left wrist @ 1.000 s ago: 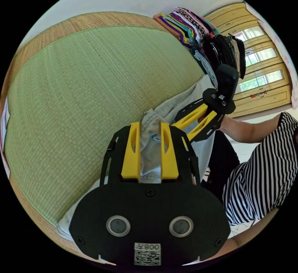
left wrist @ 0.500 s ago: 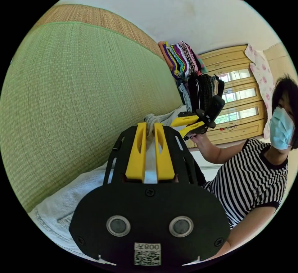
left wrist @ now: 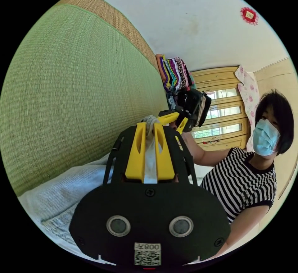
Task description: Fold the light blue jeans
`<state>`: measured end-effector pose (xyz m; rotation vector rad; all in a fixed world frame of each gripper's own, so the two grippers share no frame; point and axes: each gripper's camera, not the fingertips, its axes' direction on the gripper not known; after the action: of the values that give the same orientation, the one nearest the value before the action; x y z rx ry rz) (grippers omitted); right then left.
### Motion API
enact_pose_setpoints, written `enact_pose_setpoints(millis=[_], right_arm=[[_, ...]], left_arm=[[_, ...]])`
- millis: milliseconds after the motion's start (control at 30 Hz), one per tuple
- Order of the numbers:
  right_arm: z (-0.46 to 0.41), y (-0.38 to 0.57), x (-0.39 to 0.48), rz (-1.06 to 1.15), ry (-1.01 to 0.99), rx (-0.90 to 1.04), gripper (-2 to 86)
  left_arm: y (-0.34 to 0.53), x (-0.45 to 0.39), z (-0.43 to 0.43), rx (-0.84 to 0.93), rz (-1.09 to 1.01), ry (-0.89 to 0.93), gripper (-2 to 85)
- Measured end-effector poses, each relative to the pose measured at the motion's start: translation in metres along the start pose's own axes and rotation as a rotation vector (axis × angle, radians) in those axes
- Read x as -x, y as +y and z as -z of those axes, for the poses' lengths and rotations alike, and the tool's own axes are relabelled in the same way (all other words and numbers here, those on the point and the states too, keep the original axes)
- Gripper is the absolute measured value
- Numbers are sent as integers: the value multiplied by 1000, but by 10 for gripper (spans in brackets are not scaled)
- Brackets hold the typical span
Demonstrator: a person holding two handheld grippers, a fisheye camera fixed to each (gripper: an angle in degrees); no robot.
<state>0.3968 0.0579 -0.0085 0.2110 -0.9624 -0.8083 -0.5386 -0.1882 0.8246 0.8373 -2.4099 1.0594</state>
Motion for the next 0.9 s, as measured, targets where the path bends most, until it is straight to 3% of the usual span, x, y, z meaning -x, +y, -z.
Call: enact_pose_setpoints(millis=[67,267,400,600,767,900], right_arm=[[10,-12,-21,-61,-174,-49,112],[8,-31,-46,-151,-327,34,101],[12,-30,-54,-210,-248,74,93],[13,-40,-68,-291,-246,60,52],[20,-51,-72,-332,-240,11,28],[20,-50,-72,-355,-247,-13,22]], left_arm=[[6,-8,6,-14,-2,8,50],[26,-28,28,-91,-30,-17,30],[40,-37,41,-149,-37,-24,19],[74,-58,68,-179,-27,-279,46],[129,-48,144,-422,218,-567,90],[161,-21,176,-539,415,-632,107]])
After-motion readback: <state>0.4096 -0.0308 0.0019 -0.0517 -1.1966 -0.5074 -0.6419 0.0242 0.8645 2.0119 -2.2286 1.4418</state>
